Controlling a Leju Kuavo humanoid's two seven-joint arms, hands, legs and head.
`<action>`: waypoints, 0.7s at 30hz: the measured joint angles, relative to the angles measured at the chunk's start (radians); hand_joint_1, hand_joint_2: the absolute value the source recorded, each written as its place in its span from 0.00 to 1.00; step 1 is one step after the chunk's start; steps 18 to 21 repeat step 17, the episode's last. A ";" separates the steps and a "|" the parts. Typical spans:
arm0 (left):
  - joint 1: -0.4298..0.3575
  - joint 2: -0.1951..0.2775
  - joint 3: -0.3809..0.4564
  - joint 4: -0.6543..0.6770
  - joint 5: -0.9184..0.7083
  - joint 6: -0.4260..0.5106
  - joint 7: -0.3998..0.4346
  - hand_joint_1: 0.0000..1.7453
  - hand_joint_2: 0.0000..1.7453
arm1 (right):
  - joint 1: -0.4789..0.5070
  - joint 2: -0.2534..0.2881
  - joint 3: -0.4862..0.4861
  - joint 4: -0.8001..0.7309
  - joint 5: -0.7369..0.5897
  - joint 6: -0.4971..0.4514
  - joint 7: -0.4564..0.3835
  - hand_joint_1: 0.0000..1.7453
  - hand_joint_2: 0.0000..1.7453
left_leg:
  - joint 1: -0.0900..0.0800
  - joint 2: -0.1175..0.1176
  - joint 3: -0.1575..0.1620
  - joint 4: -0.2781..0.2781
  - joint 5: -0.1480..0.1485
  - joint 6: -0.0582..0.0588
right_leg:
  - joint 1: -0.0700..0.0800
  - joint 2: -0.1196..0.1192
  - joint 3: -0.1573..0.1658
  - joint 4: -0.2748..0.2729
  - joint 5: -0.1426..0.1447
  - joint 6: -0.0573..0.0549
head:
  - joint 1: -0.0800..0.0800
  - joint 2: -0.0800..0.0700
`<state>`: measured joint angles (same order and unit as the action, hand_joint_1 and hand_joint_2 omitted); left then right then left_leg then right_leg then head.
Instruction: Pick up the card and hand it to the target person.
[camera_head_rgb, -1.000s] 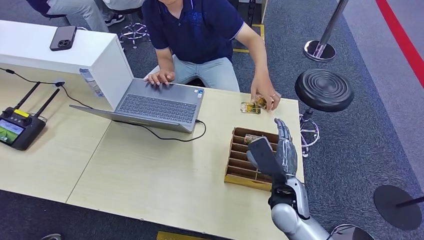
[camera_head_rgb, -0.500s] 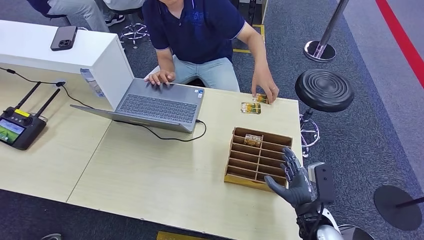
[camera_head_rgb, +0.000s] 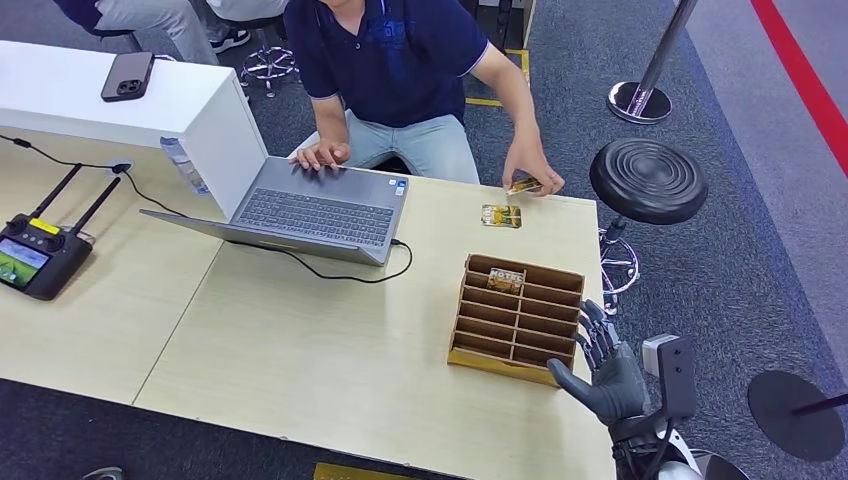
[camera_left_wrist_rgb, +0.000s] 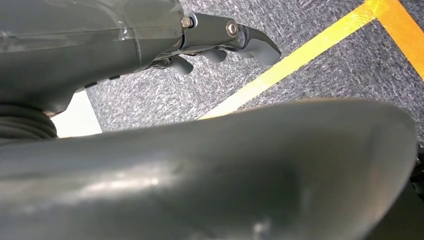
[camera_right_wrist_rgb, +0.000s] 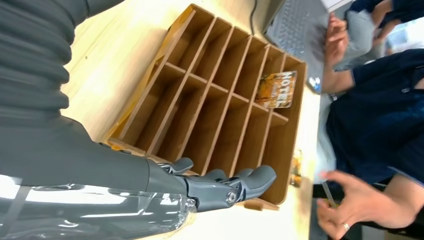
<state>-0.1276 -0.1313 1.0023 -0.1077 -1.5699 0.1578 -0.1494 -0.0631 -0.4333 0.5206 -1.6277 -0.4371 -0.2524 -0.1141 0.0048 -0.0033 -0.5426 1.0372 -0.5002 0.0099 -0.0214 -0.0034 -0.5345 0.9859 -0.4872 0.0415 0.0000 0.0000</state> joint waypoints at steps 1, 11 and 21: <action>0.000 0.000 0.001 0.000 0.000 0.000 0.000 0.00 0.00 | -0.001 0.001 0.002 -0.003 0.003 -0.001 0.002 0.00 1.00 | 0.000 0.000 0.000 0.000 0.000 0.000 | 0.000 0.000 0.000 0.000 0.000 0.000 | 0.000 0.000; 0.000 -0.001 -0.003 0.001 -0.001 -0.001 -0.003 0.00 0.00 | 0.000 0.002 0.004 -0.013 -0.056 0.037 -0.014 0.00 1.00 | 0.000 0.000 0.000 0.000 0.000 0.000 | 0.000 0.000 0.000 0.000 0.000 0.000 | 0.000 0.000; 0.000 0.003 -0.008 0.000 -0.001 -0.003 -0.004 0.00 0.00 | -0.005 -0.050 -0.001 -0.084 -0.082 0.068 -0.028 0.00 1.00 | 0.000 0.000 0.000 0.001 0.000 0.000 | 0.000 0.000 0.000 0.001 0.000 0.000 | 0.000 0.000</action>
